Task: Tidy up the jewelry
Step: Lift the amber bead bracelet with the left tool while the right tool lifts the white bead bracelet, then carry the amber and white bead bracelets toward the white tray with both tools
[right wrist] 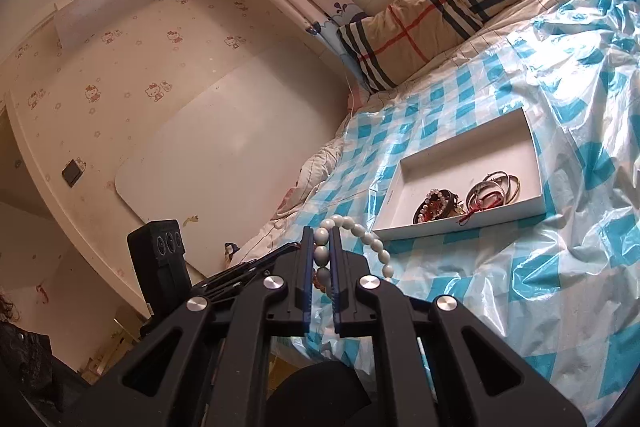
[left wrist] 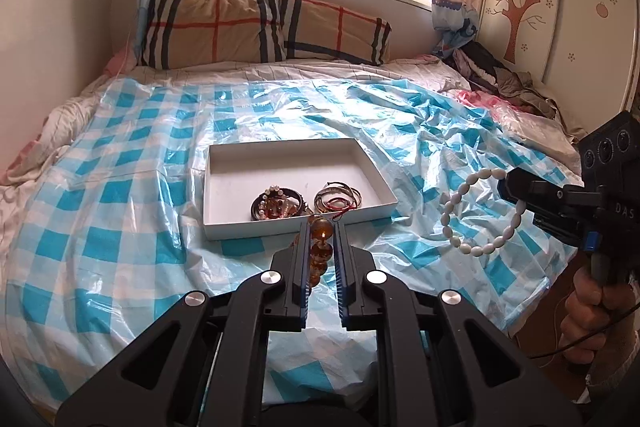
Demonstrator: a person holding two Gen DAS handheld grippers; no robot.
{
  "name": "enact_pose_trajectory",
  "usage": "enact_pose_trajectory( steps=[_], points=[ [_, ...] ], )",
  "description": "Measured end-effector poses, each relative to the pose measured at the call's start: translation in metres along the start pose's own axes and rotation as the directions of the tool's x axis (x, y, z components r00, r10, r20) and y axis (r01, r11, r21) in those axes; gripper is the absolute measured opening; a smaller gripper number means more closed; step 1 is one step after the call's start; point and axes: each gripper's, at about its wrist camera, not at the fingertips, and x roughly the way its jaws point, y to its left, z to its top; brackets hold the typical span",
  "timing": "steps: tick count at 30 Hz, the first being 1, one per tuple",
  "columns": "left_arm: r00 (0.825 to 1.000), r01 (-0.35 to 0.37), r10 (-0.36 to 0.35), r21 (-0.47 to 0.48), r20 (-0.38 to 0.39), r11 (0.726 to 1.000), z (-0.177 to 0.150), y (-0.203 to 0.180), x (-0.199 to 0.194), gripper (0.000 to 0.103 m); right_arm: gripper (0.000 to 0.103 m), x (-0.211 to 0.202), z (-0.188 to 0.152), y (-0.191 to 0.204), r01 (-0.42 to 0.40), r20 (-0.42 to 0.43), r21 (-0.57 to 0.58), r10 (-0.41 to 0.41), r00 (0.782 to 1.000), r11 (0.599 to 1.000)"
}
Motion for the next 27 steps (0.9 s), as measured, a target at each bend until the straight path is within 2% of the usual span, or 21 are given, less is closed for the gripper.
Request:
enact_pose_trajectory(
  steps=[11,27],
  points=[
    [0.998,-0.041,0.039,0.037,0.058,0.998,0.011,-0.012,-0.015,0.010,0.008,0.000,0.004,0.021,0.009,0.015,-0.076,-0.008,1.000,0.997],
    [0.996,-0.063,0.060,0.050,0.071,0.997,0.015,-0.017,-0.005,0.010,0.008,0.008,0.009,0.025,0.041,0.030,-0.112,-0.038,0.999,0.993]
  ],
)
